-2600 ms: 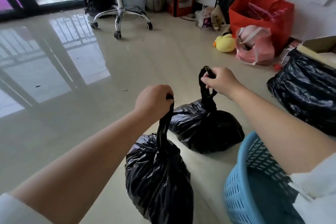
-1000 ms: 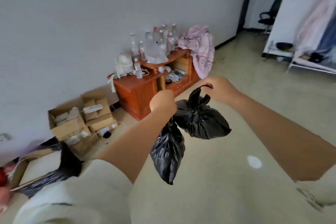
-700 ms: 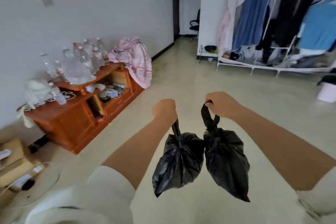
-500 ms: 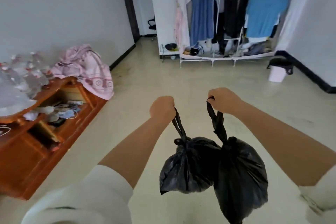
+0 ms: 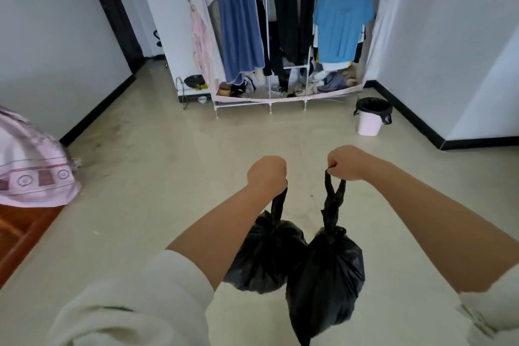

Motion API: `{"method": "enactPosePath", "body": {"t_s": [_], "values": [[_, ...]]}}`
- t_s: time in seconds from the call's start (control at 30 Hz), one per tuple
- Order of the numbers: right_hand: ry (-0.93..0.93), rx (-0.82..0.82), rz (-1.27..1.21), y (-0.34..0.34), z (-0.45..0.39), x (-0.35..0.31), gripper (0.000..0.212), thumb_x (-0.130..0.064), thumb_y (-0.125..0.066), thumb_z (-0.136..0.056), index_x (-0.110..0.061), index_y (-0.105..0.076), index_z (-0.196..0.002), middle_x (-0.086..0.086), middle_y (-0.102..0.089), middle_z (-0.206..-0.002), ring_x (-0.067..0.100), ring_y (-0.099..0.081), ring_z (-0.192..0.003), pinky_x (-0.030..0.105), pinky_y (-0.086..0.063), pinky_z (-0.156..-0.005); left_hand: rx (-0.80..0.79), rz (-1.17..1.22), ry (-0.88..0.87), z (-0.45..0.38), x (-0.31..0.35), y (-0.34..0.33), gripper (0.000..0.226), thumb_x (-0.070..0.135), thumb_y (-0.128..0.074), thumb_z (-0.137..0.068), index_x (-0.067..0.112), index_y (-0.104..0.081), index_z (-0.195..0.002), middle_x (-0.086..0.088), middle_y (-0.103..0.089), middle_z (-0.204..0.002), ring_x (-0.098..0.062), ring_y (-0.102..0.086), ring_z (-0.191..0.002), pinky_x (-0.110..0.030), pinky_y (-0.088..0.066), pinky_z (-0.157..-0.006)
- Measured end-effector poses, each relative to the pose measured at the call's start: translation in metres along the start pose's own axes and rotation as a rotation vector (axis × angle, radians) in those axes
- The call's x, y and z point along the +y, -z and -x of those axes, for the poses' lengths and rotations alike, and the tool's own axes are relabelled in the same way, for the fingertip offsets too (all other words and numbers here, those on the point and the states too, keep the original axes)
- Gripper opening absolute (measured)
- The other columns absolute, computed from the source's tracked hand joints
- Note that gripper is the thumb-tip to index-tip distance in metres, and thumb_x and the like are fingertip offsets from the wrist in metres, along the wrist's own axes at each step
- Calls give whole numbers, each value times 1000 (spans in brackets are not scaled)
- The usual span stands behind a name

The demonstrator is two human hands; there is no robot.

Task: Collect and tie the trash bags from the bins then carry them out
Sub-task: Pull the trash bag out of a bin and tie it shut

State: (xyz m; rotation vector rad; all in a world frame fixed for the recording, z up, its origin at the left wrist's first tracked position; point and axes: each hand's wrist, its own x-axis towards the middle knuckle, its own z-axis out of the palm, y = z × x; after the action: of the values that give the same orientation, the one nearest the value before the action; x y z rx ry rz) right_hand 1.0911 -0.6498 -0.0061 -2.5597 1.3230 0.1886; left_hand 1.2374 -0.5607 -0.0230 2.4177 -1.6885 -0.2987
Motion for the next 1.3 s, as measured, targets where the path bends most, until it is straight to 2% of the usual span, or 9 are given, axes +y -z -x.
{"method": "enactPosePath", "body": {"t_s": [0.1, 0.23, 0.33, 0.43, 0.57, 0.63, 1.0, 1.1, 1.3], "values": [[-11, 2, -20, 22, -83, 45, 31, -10, -45, -90, 12, -60, -106, 27, -61, -116, 28, -49, -80, 24, -27, -52, 20, -15, -13, -96, 19, -4, 21, -2, -48, -86, 18, -47, -78, 6, -34, -63, -20, -43, -77, -25, -37, -66], [21, 75, -60, 49, -196, 109, 24, -8, -45, -90, 4, -60, -105, 21, -61, -115, 26, -51, -90, 28, -36, -70, 63, -48, 13, -226, 46, -8, 21, -3, -45, -86, 17, -47, -80, 5, -32, -63, -20, -42, -77, -27, -36, -65], [75, 159, -91, 77, -282, 153, 21, -7, -43, -90, -1, -59, -103, 17, -60, -113, 30, -55, -102, 30, -38, -71, 82, -81, 56, -325, 70, -1, 22, -3, -43, -86, 17, -47, -78, 7, -27, -62, -19, -41, -78, -26, -35, -64], [122, 255, -85, 110, -360, 197, 22, -6, -41, -91, 0, -59, -102, 18, -61, -110, 32, -55, -102, 32, -39, -73, 99, -109, 89, -416, 93, 6, 23, -2, -44, -87, 18, -47, -75, 7, -27, -62, -19, -42, -79, -26, -34, -57], [142, 323, -82, 145, -460, 260, 20, -7, -41, -92, 0, -58, -100, 18, -61, -106, 31, -53, -92, 30, -34, -68, 94, -125, 108, -532, 121, 1, 22, -1, -46, -87, 14, -62, -92, 0, -42, -72, -21, -44, -82, -27, -37, -67], [144, 329, -92, 156, -514, 296, 20, -8, -42, -92, 0, -59, -99, 18, -62, -105, 32, -55, -95, 30, -34, -68, 78, -142, 107, -595, 138, -7, 20, 0, -48, -86, 13, -62, -91, 0, -38, -67, -22, -44, -80, -27, -37, -67], [89, 120, -222, 209, -787, 486, 19, -4, -46, -88, 1, -62, -97, 18, -65, -106, 31, -56, -100, 34, -44, -82, -140, -103, 78, -920, 247, -76, 35, -4, -49, -84, 20, -39, -60, 5, -29, -61, -21, -43, -76, -24, -37, -64], [100, 51, -245, 213, -859, 535, 19, -3, -47, -87, 2, -62, -97, 18, -65, -106, 31, -56, -100, 34, -44, -84, -195, -99, 121, -999, 270, -98, 23, -5, -47, -85, 17, -51, -77, 5, -32, -62, -21, -47, -78, -23, -39, -66], [149, -112, -215, 191, -999, 633, 22, -5, -45, -89, -1, -62, -101, 15, -64, -110, 29, -57, -102, 31, -44, -83, -299, -26, 295, -1135, 309, -156, 28, -3, -43, -88, 12, -62, -102, -1, -55, -81, -25, -56, -91, -26, -42, -70]]}}
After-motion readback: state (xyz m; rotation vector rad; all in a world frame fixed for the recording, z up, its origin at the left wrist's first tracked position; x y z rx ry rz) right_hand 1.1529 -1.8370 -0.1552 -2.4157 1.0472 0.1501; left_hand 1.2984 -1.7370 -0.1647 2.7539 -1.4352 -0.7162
